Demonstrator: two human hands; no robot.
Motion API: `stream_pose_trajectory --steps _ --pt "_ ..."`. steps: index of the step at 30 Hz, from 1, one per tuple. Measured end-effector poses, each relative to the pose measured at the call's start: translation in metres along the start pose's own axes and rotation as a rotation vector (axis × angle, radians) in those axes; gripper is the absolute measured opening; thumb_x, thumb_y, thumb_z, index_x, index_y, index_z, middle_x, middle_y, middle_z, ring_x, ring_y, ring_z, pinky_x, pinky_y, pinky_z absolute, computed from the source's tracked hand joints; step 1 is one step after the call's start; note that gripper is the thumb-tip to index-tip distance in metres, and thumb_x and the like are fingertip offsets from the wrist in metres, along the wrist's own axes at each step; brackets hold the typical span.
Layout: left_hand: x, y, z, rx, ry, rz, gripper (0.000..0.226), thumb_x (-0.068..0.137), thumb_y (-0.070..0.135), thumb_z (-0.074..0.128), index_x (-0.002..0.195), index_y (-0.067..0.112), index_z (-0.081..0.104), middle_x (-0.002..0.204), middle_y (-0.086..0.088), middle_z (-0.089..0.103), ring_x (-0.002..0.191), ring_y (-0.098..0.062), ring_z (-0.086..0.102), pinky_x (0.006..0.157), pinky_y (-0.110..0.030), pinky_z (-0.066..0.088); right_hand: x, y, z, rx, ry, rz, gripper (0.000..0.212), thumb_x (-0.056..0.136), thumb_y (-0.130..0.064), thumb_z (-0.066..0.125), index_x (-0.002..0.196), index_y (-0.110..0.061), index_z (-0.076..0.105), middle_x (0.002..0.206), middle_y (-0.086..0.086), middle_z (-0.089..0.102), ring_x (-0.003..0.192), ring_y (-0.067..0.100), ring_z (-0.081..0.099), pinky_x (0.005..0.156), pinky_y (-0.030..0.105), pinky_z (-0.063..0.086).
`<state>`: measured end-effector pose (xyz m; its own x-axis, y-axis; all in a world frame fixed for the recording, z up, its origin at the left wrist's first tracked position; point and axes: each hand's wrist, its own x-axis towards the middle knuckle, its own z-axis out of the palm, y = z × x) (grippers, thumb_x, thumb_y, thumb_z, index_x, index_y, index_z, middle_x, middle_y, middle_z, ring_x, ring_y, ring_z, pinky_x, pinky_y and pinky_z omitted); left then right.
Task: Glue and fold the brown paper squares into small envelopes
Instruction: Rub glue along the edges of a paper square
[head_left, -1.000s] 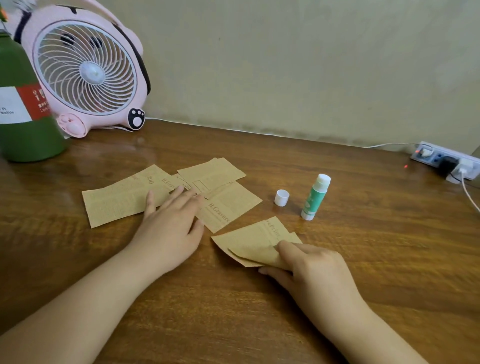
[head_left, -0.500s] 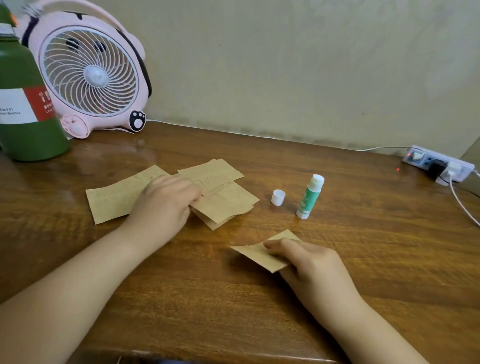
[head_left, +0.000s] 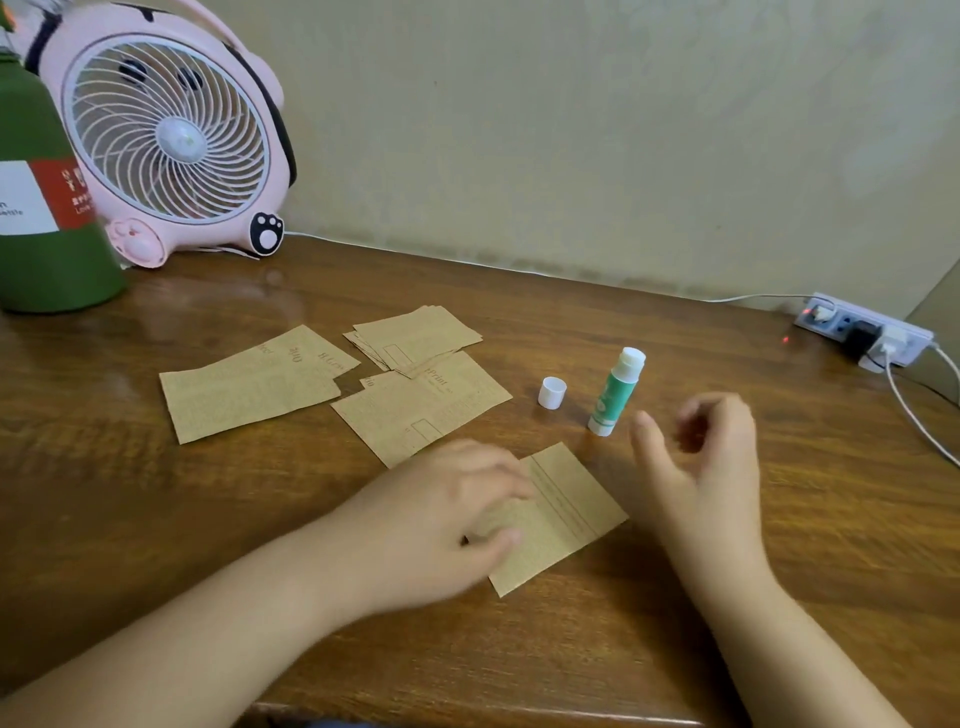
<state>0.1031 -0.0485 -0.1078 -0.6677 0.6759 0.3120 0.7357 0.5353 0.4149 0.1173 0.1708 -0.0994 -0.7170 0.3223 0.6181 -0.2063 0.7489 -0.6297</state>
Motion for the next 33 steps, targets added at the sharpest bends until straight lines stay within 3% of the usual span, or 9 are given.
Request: stream_pose_trajectory --steps 5,8,10,13,16,20,24,31,33 --pt "0.003 0.003 0.026 -0.017 -0.041 -0.001 0.05 0.094 0.047 0.04 0.14 0.029 0.045 0.148 0.021 0.032 0.136 0.006 0.013 0.11 -0.011 0.009 0.034 0.017 0.019 0.019 -0.395 0.395 0.092 0.075 -0.037 0.076 0.146 -0.024 0.019 0.132 -0.006 0.046 0.114 0.008 0.049 0.094 0.03 0.042" --pt "0.0 0.001 0.027 0.012 -0.04 0.02 0.047 0.094 0.045 0.04 0.138 0.028 0.048 0.147 0.019 0.035 0.136 0.005 0.016 0.105 -0.008 0.004 0.036 0.022 0.032 -0.026 -0.473 0.33 0.063 0.083 -0.034 0.069 0.134 -0.025 0.034 0.115 -0.012 0.051 0.094 0.002 0.052 0.074 0.017 0.039" --pt "-0.004 -0.001 0.025 0.048 -0.033 0.011 0.046 0.089 0.044 0.039 0.125 0.027 0.061 0.136 0.017 0.05 0.129 0.003 0.028 0.104 -0.015 0.018 0.036 0.022 0.031 -0.063 -0.474 0.252 0.038 0.089 -0.033 0.06 0.123 -0.026 0.044 0.104 -0.013 0.056 0.09 0.001 0.054 0.064 0.012 0.036" --pt "-0.006 -0.004 0.02 0.079 -0.004 0.015 0.03 0.086 0.039 0.045 0.098 0.027 0.069 0.11 0.018 0.063 0.11 0.001 0.045 0.088 -0.017 0.042 0.031 0.018 0.014 0.046 -0.461 0.204 0.041 0.092 -0.04 0.05 0.132 -0.033 0.044 0.099 -0.018 0.057 0.089 0.001 0.056 0.075 0.019 0.044" --pt "0.005 0.002 0.013 0.14 -0.033 0.018 0.032 0.085 0.044 0.041 0.095 0.027 0.066 0.099 0.018 0.06 0.097 -0.004 0.052 0.08 -0.027 0.052 0.027 0.01 -0.011 0.188 -0.433 0.187 0.026 0.09 -0.037 0.054 0.114 -0.043 0.059 0.087 -0.017 0.061 0.074 -0.003 0.055 0.068 0.016 0.045" --pt "0.036 0.007 0.002 0.102 -0.049 -0.017 0.037 0.09 0.049 0.047 0.12 0.028 0.055 0.115 0.019 0.047 0.108 0.003 0.034 0.091 -0.016 0.034 0.031 0.003 -0.031 0.257 -0.446 0.233 0.008 0.078 -0.026 0.069 0.085 -0.025 0.072 0.076 0.003 0.067 0.061 0.002 0.055 0.055 0.012 0.045" --pt "0.055 -0.002 0.01 0.1 -0.094 -0.067 0.058 0.083 0.061 0.054 0.132 0.033 0.046 0.125 0.024 0.038 0.117 0.005 0.023 0.098 -0.012 0.015 0.036 0.001 -0.026 0.149 -0.485 0.157 0.023 0.08 -0.037 0.063 0.077 -0.014 0.068 0.058 0.0 0.05 0.049 0.003 0.039 0.045 0.012 0.031" --pt "0.048 -0.024 0.004 0.112 -0.211 -0.183 0.084 0.073 0.074 0.052 0.145 0.044 0.02 0.143 0.032 0.008 0.102 0.02 -0.01 0.092 -0.008 -0.007 0.036 -0.007 0.015 0.035 -0.383 -0.028 0.03 0.085 -0.048 0.052 0.073 -0.021 0.052 0.055 -0.011 0.049 0.049 0.002 0.043 0.047 0.012 0.034" --pt "0.049 -0.027 0.001 0.121 -0.262 -0.163 0.085 0.072 0.076 0.052 0.145 0.046 0.019 0.145 0.034 0.003 0.103 0.021 -0.014 0.084 -0.001 -0.024 0.036 -0.008 0.022 0.037 -0.397 -0.057 0.028 0.083 -0.053 0.047 0.071 -0.028 0.049 0.061 -0.009 0.052 0.052 0.003 0.045 0.048 0.013 0.035"
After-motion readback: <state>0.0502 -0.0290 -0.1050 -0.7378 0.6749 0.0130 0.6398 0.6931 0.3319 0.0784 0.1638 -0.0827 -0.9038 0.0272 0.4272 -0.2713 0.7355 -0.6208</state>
